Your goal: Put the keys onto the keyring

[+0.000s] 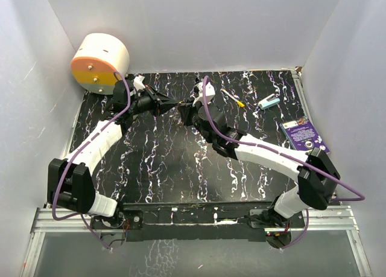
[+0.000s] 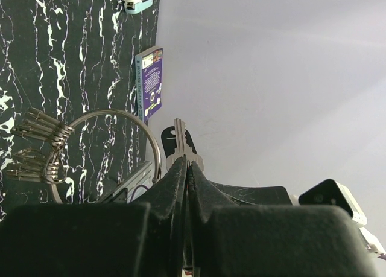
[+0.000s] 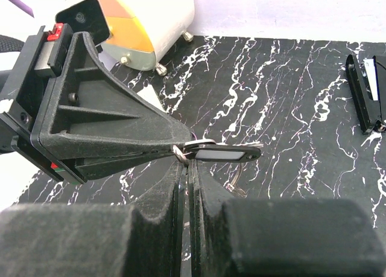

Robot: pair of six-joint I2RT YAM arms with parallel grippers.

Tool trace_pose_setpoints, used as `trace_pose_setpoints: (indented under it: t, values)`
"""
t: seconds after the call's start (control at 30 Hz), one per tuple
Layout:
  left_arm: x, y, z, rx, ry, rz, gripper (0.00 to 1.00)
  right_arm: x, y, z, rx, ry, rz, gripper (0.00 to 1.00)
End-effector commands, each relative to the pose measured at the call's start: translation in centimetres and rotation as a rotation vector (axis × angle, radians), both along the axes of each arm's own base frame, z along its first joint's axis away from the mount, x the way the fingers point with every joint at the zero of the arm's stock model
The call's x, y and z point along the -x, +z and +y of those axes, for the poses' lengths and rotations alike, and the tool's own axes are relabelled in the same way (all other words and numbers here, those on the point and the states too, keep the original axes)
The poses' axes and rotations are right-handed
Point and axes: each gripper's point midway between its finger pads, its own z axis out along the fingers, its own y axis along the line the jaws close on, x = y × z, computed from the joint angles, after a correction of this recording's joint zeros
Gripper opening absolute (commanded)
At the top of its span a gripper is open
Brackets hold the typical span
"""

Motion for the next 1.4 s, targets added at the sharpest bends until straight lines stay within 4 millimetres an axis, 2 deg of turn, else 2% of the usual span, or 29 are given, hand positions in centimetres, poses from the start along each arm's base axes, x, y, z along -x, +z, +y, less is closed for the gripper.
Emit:
trace_pose_setpoints:
  t: [0.0, 0.33, 0.77, 1.17, 1.37]
  values:
    - [1.3, 2.7, -0.1, 0.02, -0.04, -0.075, 0.0, -0.8, 3.8, 0.7, -0.103, -0.004, -0.061, 0.08]
    - [1.6, 2.4, -0.3, 0.009, -0.051, -0.07, 0.0, -0.9, 4.5, 0.6, -0.105, -0.014, -0.07, 0.08]
    - [1.4, 2.8, -0.3, 0.003, -0.048, -0.095, 0.0, -1.3, 4.1, 0.6, -0.12, -0.039, -0.05, 0.08]
    - [1.3, 2.8, -0.2, -0.009, -0.044, -0.11, 0.0, -1.2, 4.4, -0.8, -0.134, -0.087, -0.05, 0.08]
    - [1.3, 2.6, -0.3, -0.007, -0.044, -0.106, 0.0, -1.2, 4.2, -0.8, -0.136, -0.093, -0.046, 0.08]
